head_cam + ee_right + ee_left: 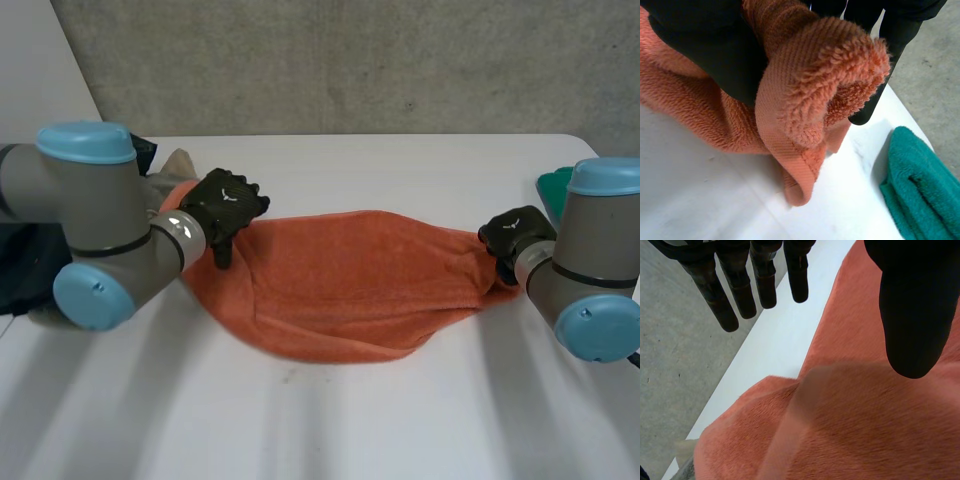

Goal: Fold the laundry.

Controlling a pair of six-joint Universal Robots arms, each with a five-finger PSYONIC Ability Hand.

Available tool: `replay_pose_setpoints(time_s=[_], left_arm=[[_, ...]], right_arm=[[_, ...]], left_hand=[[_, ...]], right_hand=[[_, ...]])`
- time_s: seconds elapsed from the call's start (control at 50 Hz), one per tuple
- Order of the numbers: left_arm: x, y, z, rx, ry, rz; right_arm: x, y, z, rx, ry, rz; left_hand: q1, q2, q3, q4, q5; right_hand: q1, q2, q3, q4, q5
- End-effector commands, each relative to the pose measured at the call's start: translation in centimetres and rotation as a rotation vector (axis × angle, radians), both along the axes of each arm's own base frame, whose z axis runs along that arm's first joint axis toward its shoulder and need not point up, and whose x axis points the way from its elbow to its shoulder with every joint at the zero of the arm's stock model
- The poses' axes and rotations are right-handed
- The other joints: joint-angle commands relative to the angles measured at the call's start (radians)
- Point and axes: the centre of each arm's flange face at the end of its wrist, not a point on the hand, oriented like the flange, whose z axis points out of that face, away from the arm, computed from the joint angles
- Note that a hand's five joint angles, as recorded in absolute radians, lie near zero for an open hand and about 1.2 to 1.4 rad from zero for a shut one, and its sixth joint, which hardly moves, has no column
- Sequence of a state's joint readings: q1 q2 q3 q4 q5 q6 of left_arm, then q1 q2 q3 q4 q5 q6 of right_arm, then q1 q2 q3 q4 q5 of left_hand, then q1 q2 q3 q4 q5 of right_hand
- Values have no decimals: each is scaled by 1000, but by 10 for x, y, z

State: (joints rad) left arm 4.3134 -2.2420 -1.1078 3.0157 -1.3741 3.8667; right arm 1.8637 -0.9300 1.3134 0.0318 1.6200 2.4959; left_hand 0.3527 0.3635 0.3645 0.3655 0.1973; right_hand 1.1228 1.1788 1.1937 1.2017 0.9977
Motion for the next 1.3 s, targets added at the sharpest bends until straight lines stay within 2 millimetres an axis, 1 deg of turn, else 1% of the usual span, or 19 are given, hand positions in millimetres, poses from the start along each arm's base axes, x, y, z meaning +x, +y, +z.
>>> replay_pose_setpoints(time_s=[0.02,0.12,0.2,0.22,0.24,0.28,0.34,0.36,0.52,0.64,0.72,0.78,0.88,1.04,1.12,1.18,1.22,1.28,1.3], left_arm=[[1,-28,-23,15,-64,13],[4,-30,-41,72,-130,7],[7,-28,-45,70,-199,11],[8,-28,-45,61,-212,28],[7,-27,-44,59,-219,36],[6,-26,-41,42,-218,68],[7,-22,-22,5,-182,89],[8,-19,-4,-28,-134,103],[19,12,66,-150,103,150],[31,39,93,-180,144,159],[41,54,109,-202,170,168],[47,66,115,-188,203,178],[58,79,103,-105,223,205],[62,101,54,50,156,176],[58,98,31,89,145,167],[52,92,14,111,132,158],[47,89,8,111,131,150],[44,83,13,87,152,147],[43,82,15,82,155,146]], right_arm=[[0,5,-8,18,1,10],[0,7,-11,26,5,12],[0,6,-9,19,9,15],[0,5,-9,17,9,13],[0,5,-9,17,9,13],[0,3,-7,8,9,13],[0,3,-6,2,12,12],[0,2,-5,2,13,11],[-9,-5,12,-36,8,-17],[-29,-11,49,-109,34,-53],[-46,-18,62,-141,111,-75],[-52,-20,61,-131,189,-75],[-61,-5,51,-19,360,-81],[-65,4,49,52,395,-96],[-55,-14,54,-64,332,-91],[-39,-32,42,-140,286,-76],[-30,-40,37,-173,264,-69],[-22,-55,32,-230,223,-76],[-21,-58,31,-242,211,-79]], left_hand=[[84,73,72,71,65],[99,88,87,86,79],[470,459,458,457,451],[788,778,776,776,769],[957,946,945,944,938],[1044,1033,1032,1031,1024],[1044,1033,1032,1031,1024],[1044,1033,1032,1031,1024],[1044,1033,1032,1031,1024],[1044,1033,1032,1031,1024],[1044,1033,1032,1031,1024],[1044,1033,1032,1031,1024],[1044,1033,1032,1031,1024],[1044,1033,1032,1031,1024],[1044,1033,1032,1031,1024],[1044,1033,1032,1031,1024],[1044,1033,1032,1031,1024],[1044,1033,1032,1031,1024],[1044,1033,1032,1031,1024]], right_hand=[[273,217,203,195,224],[273,217,203,195,224],[273,217,203,195,224],[273,217,203,195,224],[273,217,203,195,224],[273,217,203,195,224],[273,217,203,195,224],[273,217,203,195,224],[273,217,203,195,224],[273,217,203,195,224],[273,217,203,195,224],[273,217,203,195,224],[273,217,203,195,224],[273,217,203,195,224],[273,217,203,195,224],[273,217,203,195,224],[273,217,203,195,224],[273,217,203,195,224],[173,117,102,94,123]])
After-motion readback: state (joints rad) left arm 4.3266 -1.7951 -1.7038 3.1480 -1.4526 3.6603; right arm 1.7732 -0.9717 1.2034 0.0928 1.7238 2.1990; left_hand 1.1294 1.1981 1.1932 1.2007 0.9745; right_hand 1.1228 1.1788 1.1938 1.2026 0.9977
